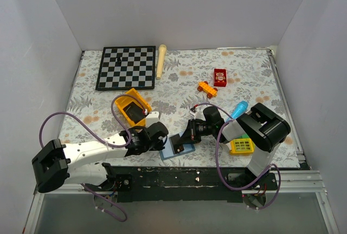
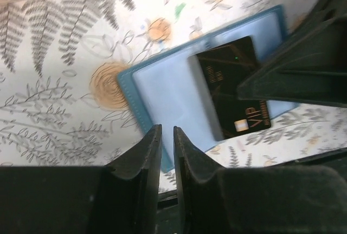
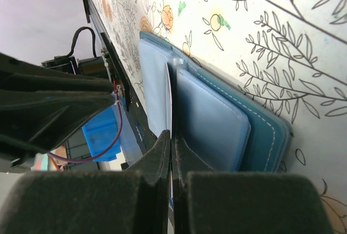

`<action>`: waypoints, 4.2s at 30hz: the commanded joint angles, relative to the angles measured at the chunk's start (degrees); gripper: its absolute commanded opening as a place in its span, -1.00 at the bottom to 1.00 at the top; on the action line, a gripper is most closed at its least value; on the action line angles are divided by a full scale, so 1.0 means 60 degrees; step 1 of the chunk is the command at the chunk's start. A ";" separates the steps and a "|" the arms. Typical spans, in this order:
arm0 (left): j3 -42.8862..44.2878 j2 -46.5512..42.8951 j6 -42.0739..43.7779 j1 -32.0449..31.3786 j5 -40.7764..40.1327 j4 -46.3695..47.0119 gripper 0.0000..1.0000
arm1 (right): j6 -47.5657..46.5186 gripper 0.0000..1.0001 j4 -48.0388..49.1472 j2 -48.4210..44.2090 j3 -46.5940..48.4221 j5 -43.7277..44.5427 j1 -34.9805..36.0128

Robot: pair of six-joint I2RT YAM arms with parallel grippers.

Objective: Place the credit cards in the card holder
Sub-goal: Insert the credit card into the card holder, then close the card holder at the center of the board.

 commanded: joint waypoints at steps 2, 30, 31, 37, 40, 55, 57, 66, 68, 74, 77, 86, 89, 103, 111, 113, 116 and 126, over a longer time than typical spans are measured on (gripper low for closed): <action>-0.0766 -0.0066 -0.0631 -0.0020 0.0031 -0.0466 -0.73 | -0.0004 -0.97 0.0252 -0.0007 -0.0150 -0.0043 0.0076; -0.1148 0.1003 -0.0544 -0.0020 0.0719 0.1071 -0.83 | 0.0684 -0.97 0.0675 0.0300 0.0114 0.1128 0.0969; -0.1162 0.1003 -0.0529 -0.0020 0.0749 0.1086 -0.83 | 0.0830 -0.97 0.0836 0.0329 0.0070 0.1289 0.1028; -0.1177 0.1003 -0.0514 -0.0020 0.0822 0.1145 -0.86 | 0.1168 -0.97 0.1160 0.0403 0.0011 0.1832 0.1306; -0.1177 0.0988 -0.0514 -0.0020 0.0793 0.1145 -0.86 | 0.1037 -0.90 0.1058 0.0170 0.0011 0.1759 0.1350; -0.1177 0.1061 -0.0544 -0.0020 0.0763 0.1189 -0.87 | -0.2346 -0.01 -0.5970 -0.2862 0.1650 0.3164 0.1351; -0.1148 0.1134 -0.0515 -0.0020 0.0763 0.1203 -0.87 | -0.2726 -0.01 -0.6834 -0.3068 0.1929 0.3573 0.1351; -0.1089 0.1222 -0.0398 -0.0020 0.0763 0.1203 -0.88 | -0.3314 -0.02 -0.8450 -0.3186 0.2443 0.4469 0.1351; -0.1074 0.1222 -0.0397 -0.0020 0.0763 0.1204 -0.88 | -0.3271 -0.05 -0.8245 -0.3040 0.2414 0.4309 0.1351; -0.1045 0.1237 -0.0397 -0.0020 0.0763 0.1203 -0.89 | -0.3036 -0.14 -0.7601 -0.2571 0.2384 0.3839 0.1365; -0.1016 0.1266 -0.0383 -0.0020 0.0764 0.1203 -0.91 | -0.2992 -0.33 -0.7512 -0.2498 0.2457 0.3824 0.1395; -0.0987 0.1325 -0.0353 -0.0020 0.0749 0.1203 -0.95 | -0.3124 -0.57 -0.7395 -0.1883 0.2882 0.3620 0.1555; -0.0943 0.1369 -0.0339 -0.0020 0.0749 0.1203 -0.96 | -0.3109 -0.63 -0.7205 -0.1648 0.2970 0.3488 0.1614; -0.0913 0.1457 -0.0324 -0.0020 0.0763 0.1218 -0.97 | -0.3548 -0.47 -0.6691 -0.2247 0.2912 0.3195 0.1907; -0.0943 0.1530 -0.0339 -0.0020 0.0778 0.1262 -0.97 | -0.4017 -0.29 -0.7671 -0.3594 0.2970 0.3881 0.1893; -0.0928 0.1545 -0.0339 -0.0020 0.0793 0.1291 -0.97 | -0.4090 -0.28 -0.7994 -0.3829 0.2985 0.4277 0.1893; -0.0913 0.1618 -0.0324 -0.0020 0.0822 0.1320 -0.97 | -0.4237 -0.27 -0.8521 -0.4181 0.3029 0.4964 0.1893; -0.0913 0.1647 -0.0251 -0.0020 0.0822 0.1365 -0.97 | -0.4530 0.19 -1.0455 -0.4827 0.3116 0.8188 0.1849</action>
